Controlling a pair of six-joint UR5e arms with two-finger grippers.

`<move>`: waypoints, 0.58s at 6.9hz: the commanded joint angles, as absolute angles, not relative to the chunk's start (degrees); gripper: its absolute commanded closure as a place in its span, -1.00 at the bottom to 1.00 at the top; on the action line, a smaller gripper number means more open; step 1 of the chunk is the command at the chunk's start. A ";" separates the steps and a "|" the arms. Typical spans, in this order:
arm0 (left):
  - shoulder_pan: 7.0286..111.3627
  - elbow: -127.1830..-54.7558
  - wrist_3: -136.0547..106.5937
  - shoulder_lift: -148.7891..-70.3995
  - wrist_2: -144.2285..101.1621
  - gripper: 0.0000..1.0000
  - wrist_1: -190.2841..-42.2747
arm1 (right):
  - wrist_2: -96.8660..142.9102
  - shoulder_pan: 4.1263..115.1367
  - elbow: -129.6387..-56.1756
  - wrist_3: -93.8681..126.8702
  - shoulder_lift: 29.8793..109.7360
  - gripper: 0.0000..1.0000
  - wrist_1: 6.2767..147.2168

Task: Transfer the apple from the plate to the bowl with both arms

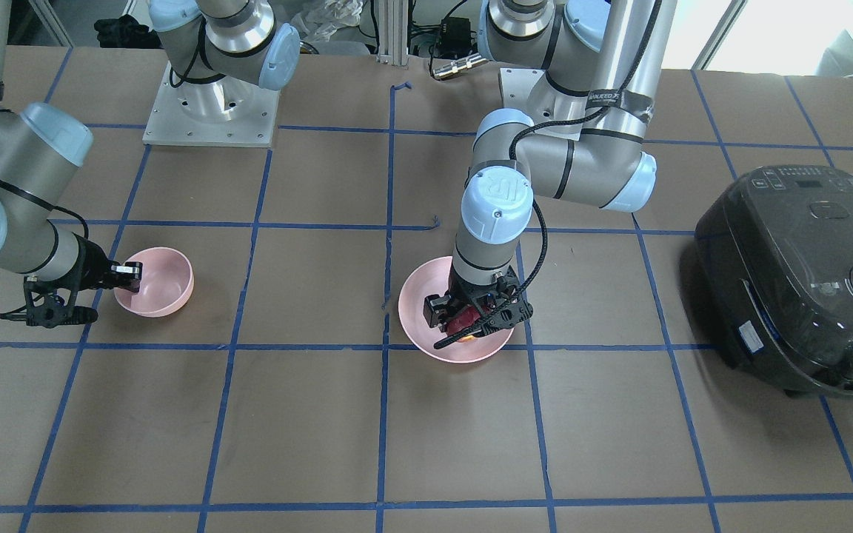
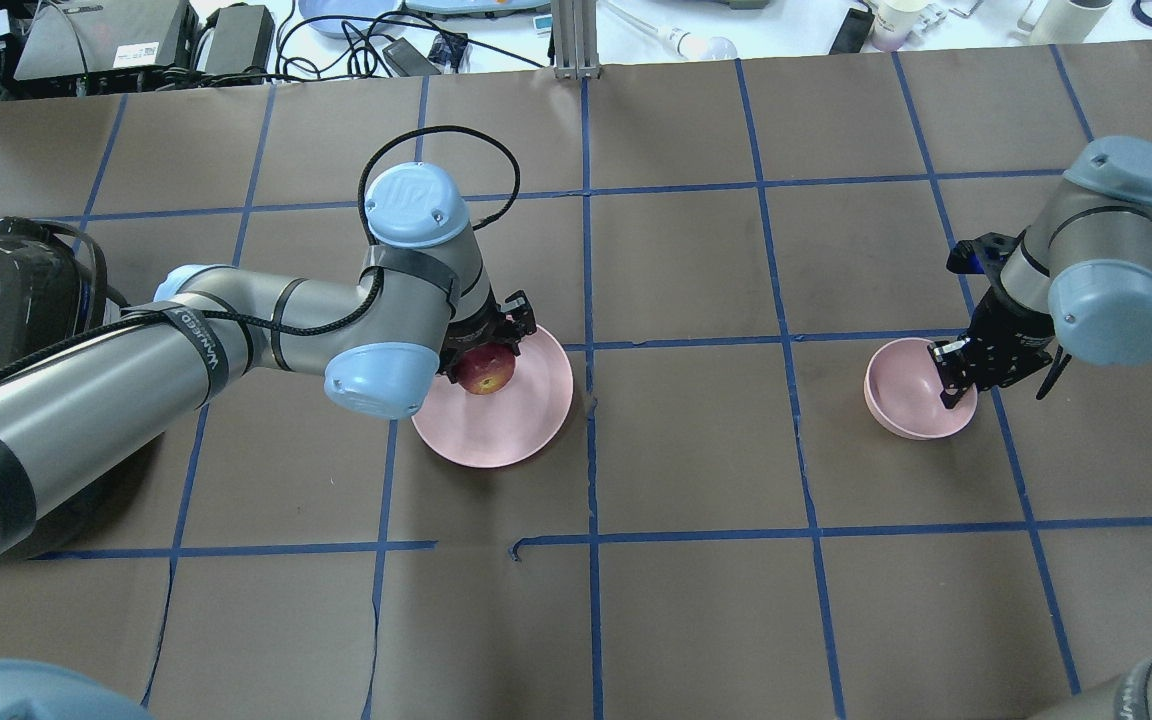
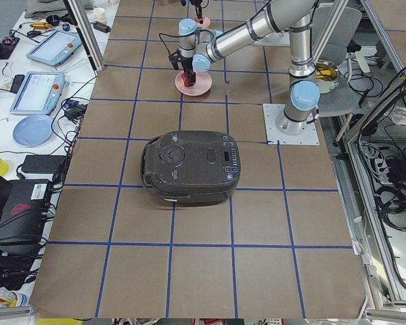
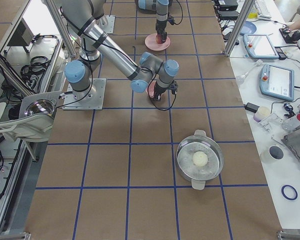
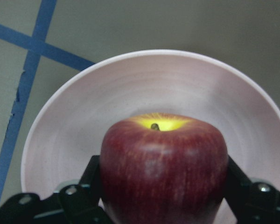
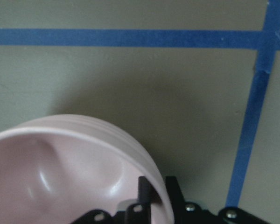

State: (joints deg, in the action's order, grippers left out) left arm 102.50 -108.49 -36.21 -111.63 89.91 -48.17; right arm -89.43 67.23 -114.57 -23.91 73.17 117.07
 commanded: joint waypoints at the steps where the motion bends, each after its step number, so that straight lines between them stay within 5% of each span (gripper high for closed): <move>1: 102.66 -106.53 -38.91 -109.87 86.08 0.94 -48.86 | -85.52 67.58 -112.60 -23.73 74.26 1.00 115.68; 4: 103.36 -100.22 -53.82 -108.81 74.67 1.00 -54.65 | -73.49 72.74 -110.04 -15.69 76.64 1.00 107.22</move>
